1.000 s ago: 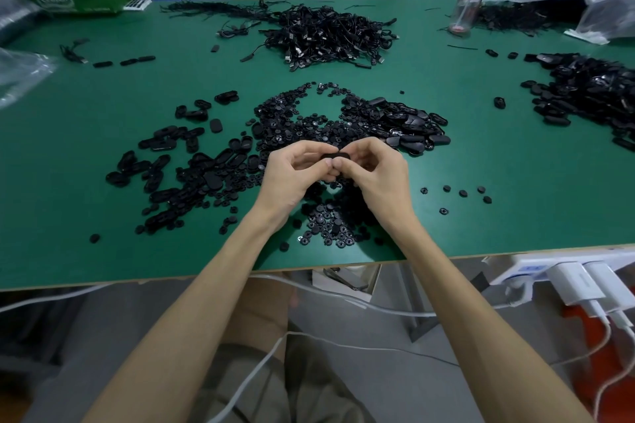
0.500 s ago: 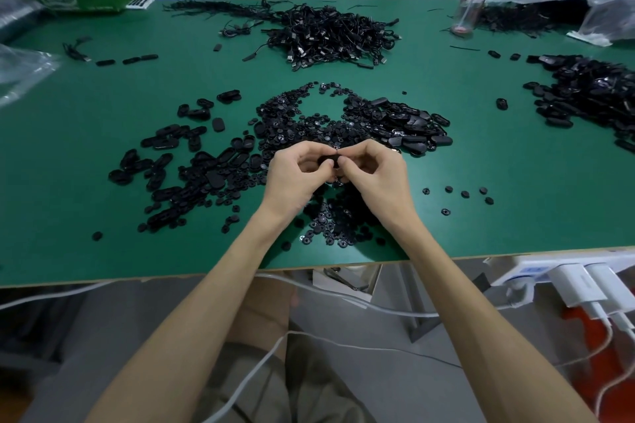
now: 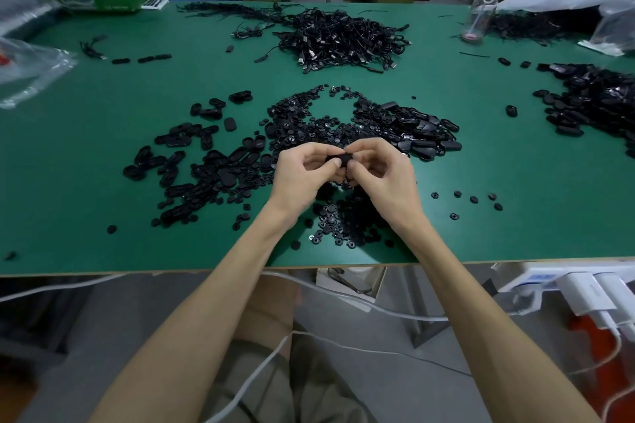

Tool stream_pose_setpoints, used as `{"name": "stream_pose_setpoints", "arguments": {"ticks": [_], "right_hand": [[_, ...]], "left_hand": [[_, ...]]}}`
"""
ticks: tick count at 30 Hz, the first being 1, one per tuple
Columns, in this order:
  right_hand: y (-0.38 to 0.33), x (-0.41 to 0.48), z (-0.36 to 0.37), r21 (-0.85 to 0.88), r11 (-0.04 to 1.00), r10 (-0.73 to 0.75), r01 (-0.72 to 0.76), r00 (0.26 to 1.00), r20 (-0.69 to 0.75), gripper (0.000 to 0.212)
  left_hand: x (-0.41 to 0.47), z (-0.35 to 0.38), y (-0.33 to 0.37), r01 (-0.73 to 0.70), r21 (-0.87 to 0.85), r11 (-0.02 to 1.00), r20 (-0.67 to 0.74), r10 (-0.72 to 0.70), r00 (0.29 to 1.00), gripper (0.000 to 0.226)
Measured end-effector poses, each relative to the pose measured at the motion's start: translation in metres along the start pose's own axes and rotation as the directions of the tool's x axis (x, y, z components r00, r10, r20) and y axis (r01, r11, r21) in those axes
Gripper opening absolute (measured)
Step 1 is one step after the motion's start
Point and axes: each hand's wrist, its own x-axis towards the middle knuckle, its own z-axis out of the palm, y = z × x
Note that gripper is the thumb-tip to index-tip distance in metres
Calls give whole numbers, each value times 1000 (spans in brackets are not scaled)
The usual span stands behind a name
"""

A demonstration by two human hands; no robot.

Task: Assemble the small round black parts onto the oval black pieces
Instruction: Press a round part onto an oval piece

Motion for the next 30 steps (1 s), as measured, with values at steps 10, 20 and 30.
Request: {"name": "stream_pose_setpoints", "arguments": {"ticks": [10, 20, 30], "right_hand": [[-3, 0, 3, 27, 1000, -6, 7, 1000, -17, 26], [9, 7, -10, 305, 943, 240, -130, 902, -358, 51], [9, 6, -6, 96, 983, 178, -158, 950, -255, 50]], "left_hand": [[-1, -3, 4, 29, -91, 995, -8, -30, 1000, 16], [-1, 0, 6, -72, 126, 989, -125, 88, 988, 22], [18, -106, 19, 216, 794, 568, -311, 74, 948, 45]]}}
